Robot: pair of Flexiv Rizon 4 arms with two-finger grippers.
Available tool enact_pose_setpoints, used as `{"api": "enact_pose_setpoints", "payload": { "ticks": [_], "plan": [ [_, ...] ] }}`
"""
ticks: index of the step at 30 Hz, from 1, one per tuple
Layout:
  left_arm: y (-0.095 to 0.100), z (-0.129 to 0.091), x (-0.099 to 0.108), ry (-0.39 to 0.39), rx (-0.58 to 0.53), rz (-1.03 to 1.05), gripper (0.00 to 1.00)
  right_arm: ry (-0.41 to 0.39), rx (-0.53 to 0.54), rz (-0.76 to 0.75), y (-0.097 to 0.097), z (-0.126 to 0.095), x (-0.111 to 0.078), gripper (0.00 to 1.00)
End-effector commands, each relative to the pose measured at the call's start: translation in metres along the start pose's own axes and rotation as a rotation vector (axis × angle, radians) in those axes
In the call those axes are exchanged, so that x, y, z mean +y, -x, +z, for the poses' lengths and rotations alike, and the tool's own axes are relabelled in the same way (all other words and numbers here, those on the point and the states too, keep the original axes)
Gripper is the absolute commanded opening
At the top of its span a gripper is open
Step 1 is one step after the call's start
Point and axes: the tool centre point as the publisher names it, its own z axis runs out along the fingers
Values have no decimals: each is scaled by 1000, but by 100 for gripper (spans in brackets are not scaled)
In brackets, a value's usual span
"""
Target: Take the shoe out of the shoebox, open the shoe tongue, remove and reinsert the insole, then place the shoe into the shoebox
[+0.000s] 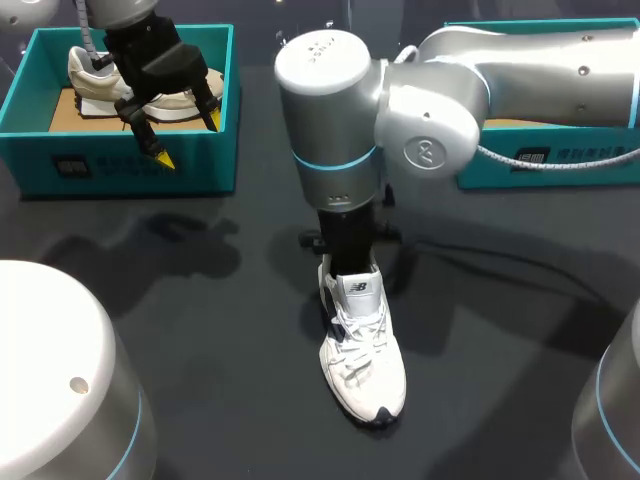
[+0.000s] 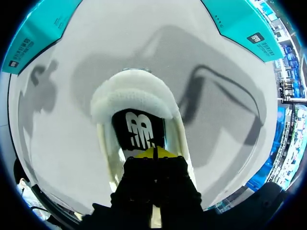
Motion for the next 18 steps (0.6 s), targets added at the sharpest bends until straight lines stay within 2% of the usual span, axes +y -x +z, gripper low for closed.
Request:
{"api": "enact_pose_setpoints", "payload": {
  "ticks": [1,10,13,18],
  "plan": [
    [0,0,0,2,2,0,100,-40,21,-22,6,-10,8,0],
    [0,0,0,2,2,0,100,-102,61,-48,3,-16,2,1],
    [0,0,0,2,2,0,100,-134,62,-52,1,-19,-3,19],
    [0,0,0,2,2,0,100,-163,41,-72,-7,-27,-6,25]
  ]
}}
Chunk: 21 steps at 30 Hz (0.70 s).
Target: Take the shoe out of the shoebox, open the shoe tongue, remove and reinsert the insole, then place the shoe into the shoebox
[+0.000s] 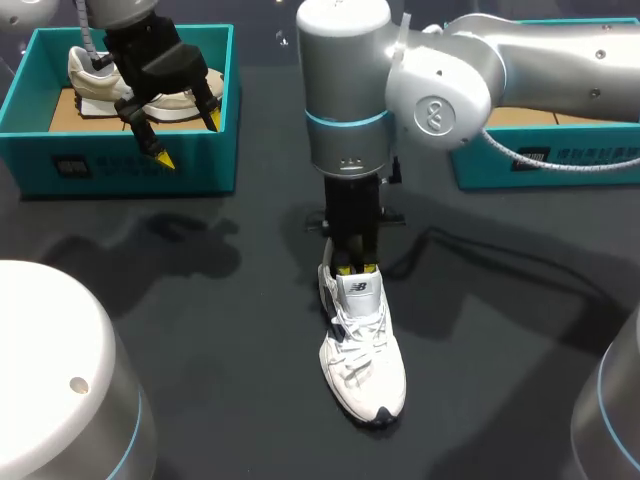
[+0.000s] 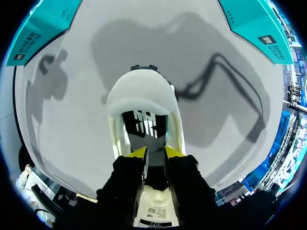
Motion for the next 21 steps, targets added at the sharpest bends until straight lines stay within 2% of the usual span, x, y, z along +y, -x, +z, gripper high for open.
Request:
{"api": "enact_pose_setpoints", "payload": {
  "ticks": [1,11,21],
  "plan": [
    [0,0,0,2,2,0,100,-18,-22,-13,-9,-6,1,26],
    [0,0,0,2,2,0,100,-40,-23,-66,-9,-9,-9,35],
    [0,0,0,2,2,0,100,-38,-10,-116,1,-10,-17,36]
  ]
}}
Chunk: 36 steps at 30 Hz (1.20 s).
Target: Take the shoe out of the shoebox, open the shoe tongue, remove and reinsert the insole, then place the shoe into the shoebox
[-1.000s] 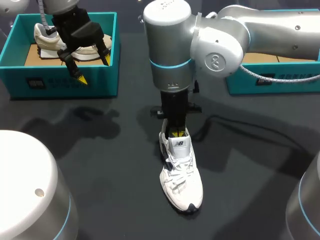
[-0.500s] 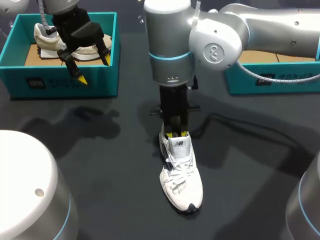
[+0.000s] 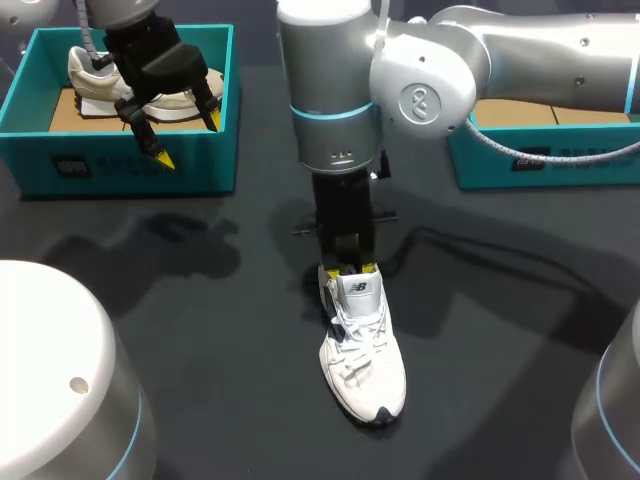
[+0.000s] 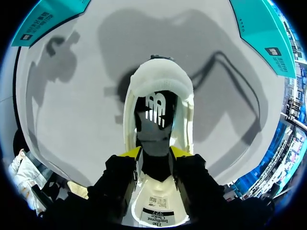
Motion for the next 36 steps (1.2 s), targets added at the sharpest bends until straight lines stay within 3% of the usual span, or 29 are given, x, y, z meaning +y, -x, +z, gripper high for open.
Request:
{"api": "enact_pose_setpoints", "payload": {
  "ticks": [1,21,29,33,36],
  "plan": [
    [0,0,0,2,2,0,100,4,13,-11,8,-1,-4,36],
    [0,0,0,2,2,0,100,-7,53,-101,6,1,-11,50],
    [0,0,0,2,2,0,100,-10,66,-117,0,3,-15,85],
    [0,0,0,2,2,0,100,-15,62,-117,-1,2,-17,96],
    [0,0,0,2,2,0,100,-17,56,-113,-1,0,-19,100]
  ]
}}
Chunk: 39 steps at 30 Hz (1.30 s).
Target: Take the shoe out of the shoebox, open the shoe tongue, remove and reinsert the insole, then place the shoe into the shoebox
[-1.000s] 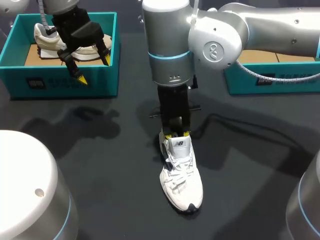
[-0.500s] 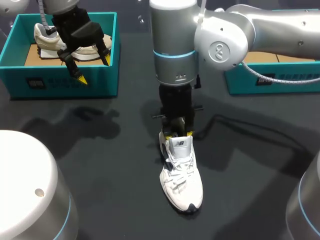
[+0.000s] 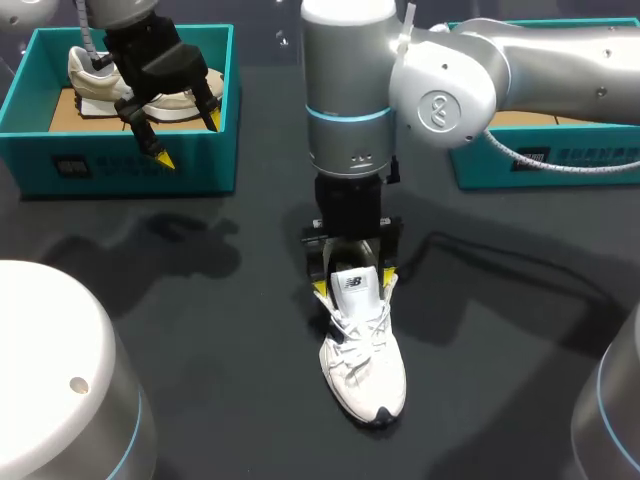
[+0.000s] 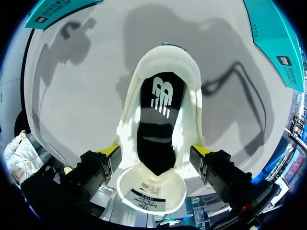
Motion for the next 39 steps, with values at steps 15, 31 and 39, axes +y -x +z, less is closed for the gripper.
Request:
{"api": "enact_pose_setpoints", "payload": {
  "ticks": [15,31,39],
  "plan": [
    [0,0,0,2,2,0,100,13,-11,46,-2,-2,-11,100],
    [0,0,0,2,2,0,100,30,-10,121,-2,-3,-34,100],
    [0,0,0,2,2,0,100,26,-12,147,-9,-5,-56,100]
  ]
}}
